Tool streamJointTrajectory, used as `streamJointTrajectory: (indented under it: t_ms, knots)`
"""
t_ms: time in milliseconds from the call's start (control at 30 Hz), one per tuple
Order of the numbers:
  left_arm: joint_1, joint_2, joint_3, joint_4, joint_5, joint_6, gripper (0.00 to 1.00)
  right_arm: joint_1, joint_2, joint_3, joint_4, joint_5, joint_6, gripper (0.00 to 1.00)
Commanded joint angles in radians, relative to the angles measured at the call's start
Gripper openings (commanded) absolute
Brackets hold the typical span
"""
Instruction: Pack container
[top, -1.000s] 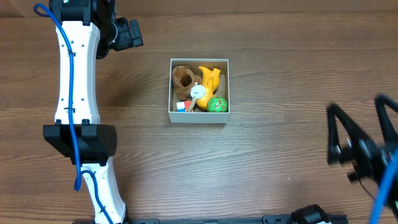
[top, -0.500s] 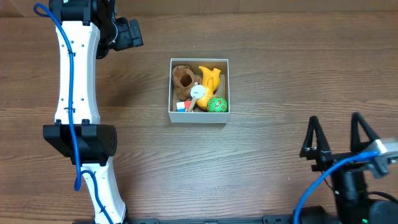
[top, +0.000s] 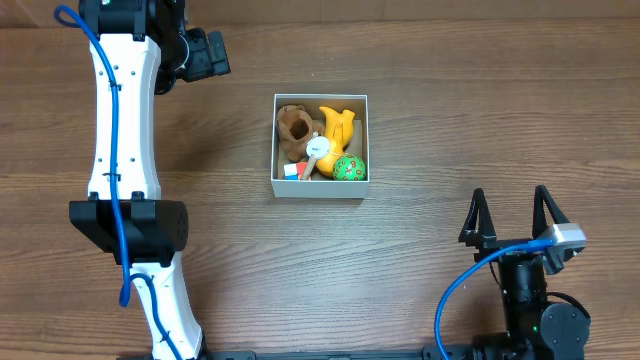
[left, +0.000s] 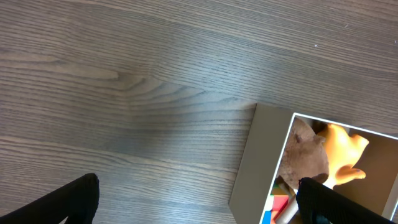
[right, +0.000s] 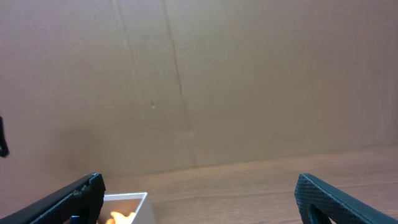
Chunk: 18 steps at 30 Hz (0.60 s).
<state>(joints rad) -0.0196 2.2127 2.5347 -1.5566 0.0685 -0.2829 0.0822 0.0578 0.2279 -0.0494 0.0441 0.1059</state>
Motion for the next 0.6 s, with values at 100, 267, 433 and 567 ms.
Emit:
streamJointTrajectory:
  t_ms: [100, 267, 433, 567]
  knots:
    - [-0.001, -0.002, 0.021, -0.003, 0.010, -0.010, 1.00, -0.016, -0.048, -0.087, 0.072, -0.005, -0.024, 1.00]
    - [-0.001, -0.002, 0.021, -0.002, 0.010, -0.010, 1.00, -0.016, -0.055, -0.119, 0.076, -0.008, -0.024, 1.00]
    - [-0.001, -0.002, 0.021, -0.002, 0.010, -0.010, 1.00, -0.016, -0.055, -0.166, 0.098, -0.013, -0.024, 1.00]
    - [-0.001, -0.002, 0.021, -0.002, 0.010, -0.010, 1.00, -0.016, -0.055, -0.197, 0.101, -0.013, -0.024, 1.00]
